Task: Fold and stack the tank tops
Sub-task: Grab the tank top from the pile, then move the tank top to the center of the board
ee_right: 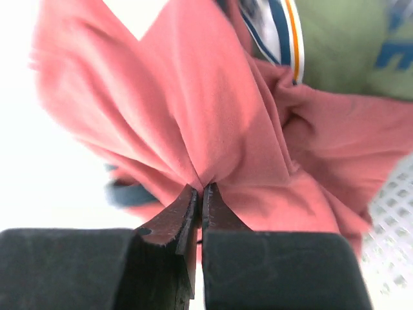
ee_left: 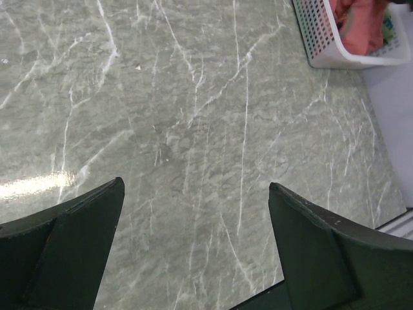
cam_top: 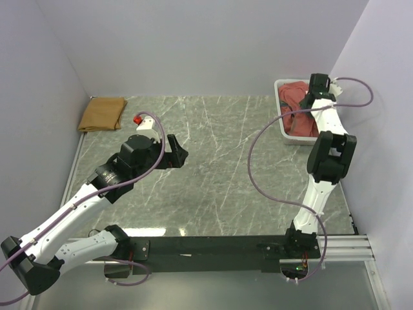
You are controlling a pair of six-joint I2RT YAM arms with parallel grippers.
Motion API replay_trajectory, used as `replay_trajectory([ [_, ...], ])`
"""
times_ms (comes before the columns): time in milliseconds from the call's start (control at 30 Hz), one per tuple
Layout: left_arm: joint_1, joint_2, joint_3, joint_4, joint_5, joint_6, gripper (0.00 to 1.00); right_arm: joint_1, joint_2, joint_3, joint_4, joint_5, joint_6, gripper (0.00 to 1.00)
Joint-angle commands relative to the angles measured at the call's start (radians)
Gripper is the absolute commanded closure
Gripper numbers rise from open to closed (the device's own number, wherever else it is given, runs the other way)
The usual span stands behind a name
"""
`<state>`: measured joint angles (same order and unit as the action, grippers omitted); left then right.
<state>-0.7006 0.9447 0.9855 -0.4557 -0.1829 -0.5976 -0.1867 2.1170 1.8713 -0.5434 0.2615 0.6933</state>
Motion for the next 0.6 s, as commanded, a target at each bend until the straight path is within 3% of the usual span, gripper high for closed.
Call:
replay_trajectory([
  [0,0.009,-0.006,0.027,0.044,-0.049,-0.03,0.01,0.01,-0.207,0.014,0.045,0.038,-0.028,1.0],
  [333,0.101,0.005,0.076,0.081,-0.009,-0.033,0.01,0.182,-0.434,0.143,-0.003,0.096,-0.153,1.0],
  [567,0.153,-0.018,0.079,0.089,0.013,-0.036,0.01,0.482,-0.583,0.209,-0.032,0.147,-0.202,1.0],
])
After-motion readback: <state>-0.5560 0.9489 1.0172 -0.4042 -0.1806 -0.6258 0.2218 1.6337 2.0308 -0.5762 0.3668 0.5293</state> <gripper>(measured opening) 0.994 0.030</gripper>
